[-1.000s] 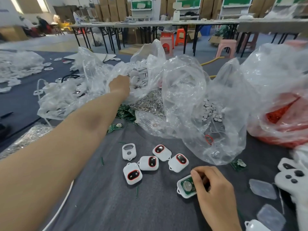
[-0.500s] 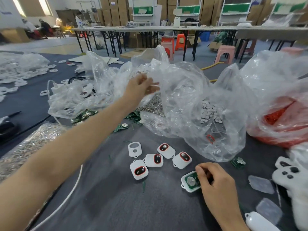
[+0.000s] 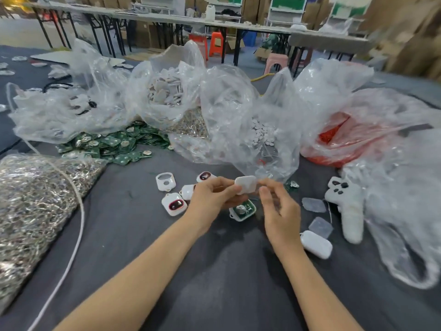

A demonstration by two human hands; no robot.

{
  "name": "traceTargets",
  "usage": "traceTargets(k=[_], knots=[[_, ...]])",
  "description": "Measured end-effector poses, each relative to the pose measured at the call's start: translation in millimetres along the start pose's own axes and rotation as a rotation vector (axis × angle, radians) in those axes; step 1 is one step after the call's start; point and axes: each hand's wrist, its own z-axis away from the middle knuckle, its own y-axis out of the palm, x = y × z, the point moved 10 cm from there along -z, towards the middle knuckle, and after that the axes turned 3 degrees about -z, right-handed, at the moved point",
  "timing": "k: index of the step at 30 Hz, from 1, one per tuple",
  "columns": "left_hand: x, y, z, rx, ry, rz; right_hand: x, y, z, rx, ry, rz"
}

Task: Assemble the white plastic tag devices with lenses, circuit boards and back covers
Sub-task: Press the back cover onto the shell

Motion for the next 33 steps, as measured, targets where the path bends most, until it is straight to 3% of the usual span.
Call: traceTargets(k=[5,11,16,21,24,26,33], knots=[[-0.6,12.3,-1.6,0.189,0.019,-0.026,0.9,1.1,-5.1,0.001,0.014,0.0],[2.1,17.2,-4.0,0.295,-0.001,-0.023,-0.6,2.4,-9.3,0.038,-0.038,-0.033],[-3.0,14.4,-3.9,0.219,0.058,-0.112,8.2,16.1,-5.6,0.201,-0.162,-0.008],[-31.2,5.0,0.0,0.074,0.243,-0.542,14.6,13.0,-6.9,0.183,-0.204,0.089],[-45.2,10.6,12.5,0.099,0.417,-1.003,7.8,6.1,-10.2,0.146,-0.137,0.095],[-41.2,13.2,20.2,0.113,0.436,-1.178,-2.0,-0.2,-14.0,0.146,-0.048,0.053],[-23.3,17.7,20.2,0.192,0.352,-1.248,-27.8,-22.7,-24.7,0.089,0.17,-0.08]])
